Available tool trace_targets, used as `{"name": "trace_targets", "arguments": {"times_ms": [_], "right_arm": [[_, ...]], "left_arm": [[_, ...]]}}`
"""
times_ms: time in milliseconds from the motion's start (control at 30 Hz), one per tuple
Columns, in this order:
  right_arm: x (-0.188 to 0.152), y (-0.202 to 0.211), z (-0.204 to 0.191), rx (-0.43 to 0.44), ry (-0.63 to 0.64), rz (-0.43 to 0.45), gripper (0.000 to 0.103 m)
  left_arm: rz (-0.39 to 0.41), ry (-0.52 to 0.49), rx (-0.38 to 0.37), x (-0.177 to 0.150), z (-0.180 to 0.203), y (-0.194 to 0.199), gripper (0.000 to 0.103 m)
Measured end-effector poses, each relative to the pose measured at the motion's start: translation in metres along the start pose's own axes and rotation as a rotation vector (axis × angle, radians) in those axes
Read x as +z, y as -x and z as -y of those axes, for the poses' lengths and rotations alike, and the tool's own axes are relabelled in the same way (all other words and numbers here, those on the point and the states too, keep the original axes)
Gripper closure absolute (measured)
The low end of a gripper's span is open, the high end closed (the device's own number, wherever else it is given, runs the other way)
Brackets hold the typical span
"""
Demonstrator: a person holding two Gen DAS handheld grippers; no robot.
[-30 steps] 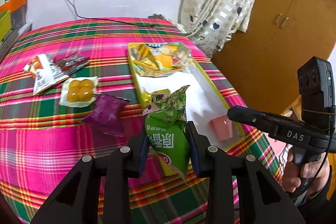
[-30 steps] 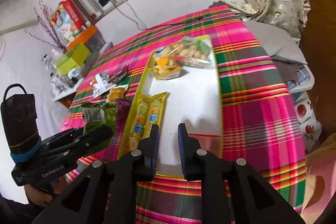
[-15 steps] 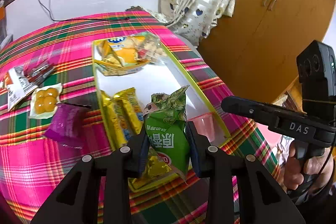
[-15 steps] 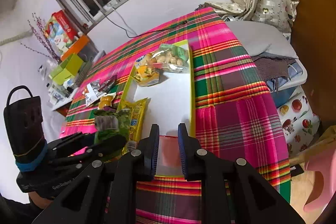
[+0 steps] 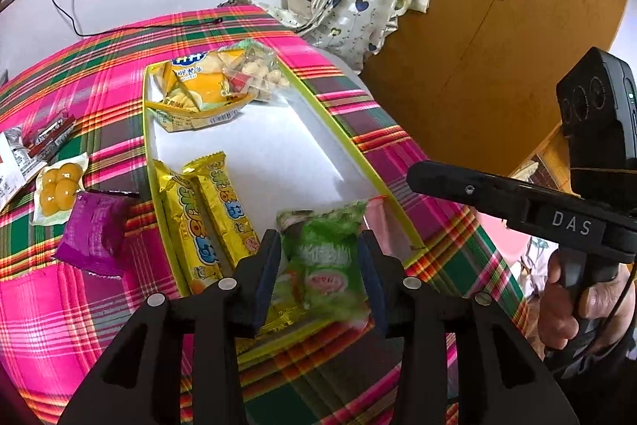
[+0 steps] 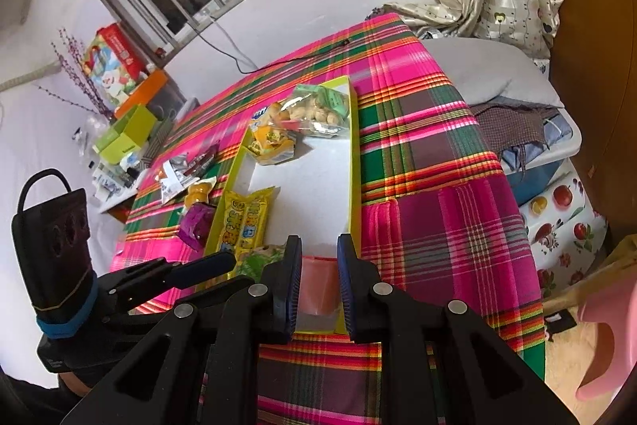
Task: Organize snacks
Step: 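Lower the green chip bag into the box and open the left tool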
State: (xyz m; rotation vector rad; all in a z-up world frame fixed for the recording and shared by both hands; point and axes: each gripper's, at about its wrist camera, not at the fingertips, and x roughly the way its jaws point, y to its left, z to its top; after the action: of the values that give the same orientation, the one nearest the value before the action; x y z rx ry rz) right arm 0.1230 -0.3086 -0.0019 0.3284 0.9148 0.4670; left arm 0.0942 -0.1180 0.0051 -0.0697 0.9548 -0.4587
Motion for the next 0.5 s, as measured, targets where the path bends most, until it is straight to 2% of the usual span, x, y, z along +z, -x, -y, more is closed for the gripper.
{"name": "trace_targets", "arguments": {"times_ms": [233, 500], "right_arm": [[-0.004, 0.007, -0.012, -0.002, 0.024, 0.014, 0.086], [-0.012, 0.006, -0.039, -0.010, 0.090, 0.007, 0.085]], "left_arm": [[0.028, 0.029, -0.019, -0.003, -0.006, 0.012, 0.061], [0.067, 0.071, 0.004, -0.014, -0.014, 0.032, 0.061]]}}
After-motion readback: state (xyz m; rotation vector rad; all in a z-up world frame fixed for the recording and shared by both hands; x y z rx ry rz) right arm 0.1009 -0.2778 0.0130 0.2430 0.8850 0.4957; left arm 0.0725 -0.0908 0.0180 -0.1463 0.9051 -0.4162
